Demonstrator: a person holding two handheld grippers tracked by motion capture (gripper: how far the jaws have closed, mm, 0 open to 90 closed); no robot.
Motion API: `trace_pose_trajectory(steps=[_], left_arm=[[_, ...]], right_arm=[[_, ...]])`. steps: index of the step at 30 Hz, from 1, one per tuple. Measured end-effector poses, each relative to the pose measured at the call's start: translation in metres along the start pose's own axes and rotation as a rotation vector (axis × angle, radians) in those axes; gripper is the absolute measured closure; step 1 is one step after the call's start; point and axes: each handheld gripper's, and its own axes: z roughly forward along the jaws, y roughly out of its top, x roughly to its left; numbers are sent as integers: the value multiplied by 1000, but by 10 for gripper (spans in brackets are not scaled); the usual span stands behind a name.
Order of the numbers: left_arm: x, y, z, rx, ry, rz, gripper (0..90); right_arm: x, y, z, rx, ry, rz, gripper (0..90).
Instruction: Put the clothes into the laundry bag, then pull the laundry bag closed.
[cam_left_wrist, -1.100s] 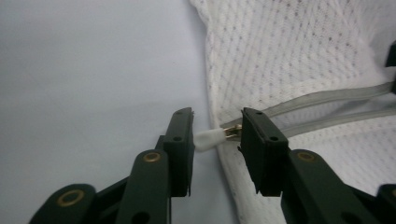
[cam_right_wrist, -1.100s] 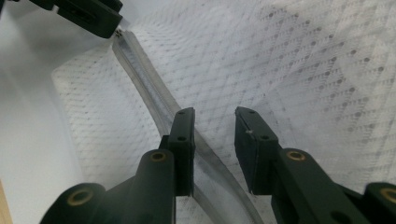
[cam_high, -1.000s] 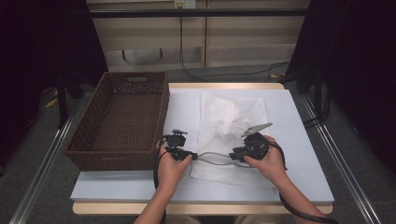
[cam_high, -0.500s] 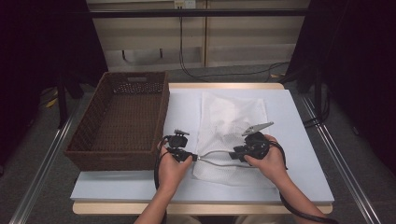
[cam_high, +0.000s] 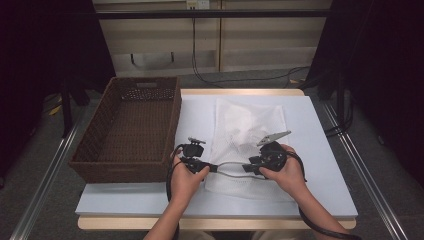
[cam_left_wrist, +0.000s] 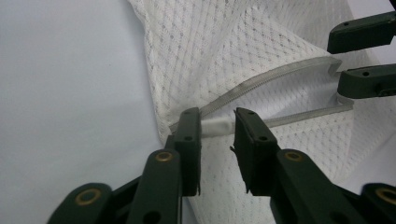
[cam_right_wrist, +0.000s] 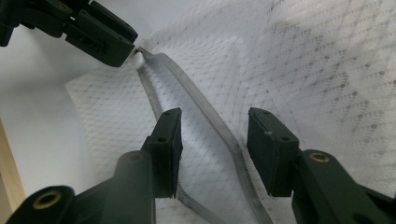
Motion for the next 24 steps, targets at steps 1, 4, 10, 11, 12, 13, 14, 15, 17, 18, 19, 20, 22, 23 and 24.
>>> trace_pose_trajectory(steps=[1, 4, 10, 11, 12, 13, 14, 15, 17, 18, 19, 20, 22, 23, 24], left_arm=[[1, 0, -2, -1, 10, 1, 669], [2, -1, -8, -21, 32, -4, 618], [6, -7, -8, 12, 43, -17, 572], [8, -9, -6, 19, 39, -23, 568], [8, -10, -6, 25, 37, -23, 568], [9, -11, -6, 25, 39, -15, 569], [10, -12, -6, 31, 33, -18, 569], [10, -12, -5, 31, 31, -25, 570], [12, -14, -3, 41, 19, -30, 581], [12, -15, -2, 50, 11, -39, 582], [12, -15, -1, 56, 10, -39, 591], [12, -16, -1, 51, 9, -43, 594], [13, -16, -1, 45, 4, -49, 598], [13, -16, 0, 42, -2, -57, 600], [12, -16, 0, 43, 3, -57, 603]], right_arm=[[0, 1, -1, -1, 0, -1, 551], [1, 3, -3, -16, 8, 13, 551], [1, 7, -4, -24, 15, 10, 545], [2, 8, -3, -20, 6, 13, 544], [2, 8, -3, -20, 5, 12, 543], [2, 8, -3, -19, 4, 12, 543], [3, 8, -3, -21, 5, 14, 543], [3, 8, -3, -19, 6, 14, 540], [3, 9, -3, -27, 12, 12, 534], [3, 9, -4, -26, 8, 14, 533], [3, 10, -4, -32, 12, 14, 530], [4, 10, -4, -32, 12, 17, 527], [5, 11, -5, -30, 10, 19, 523], [5, 12, -4, -35, 18, 20, 523], [5, 12, -4, -36, 19, 19, 523]])
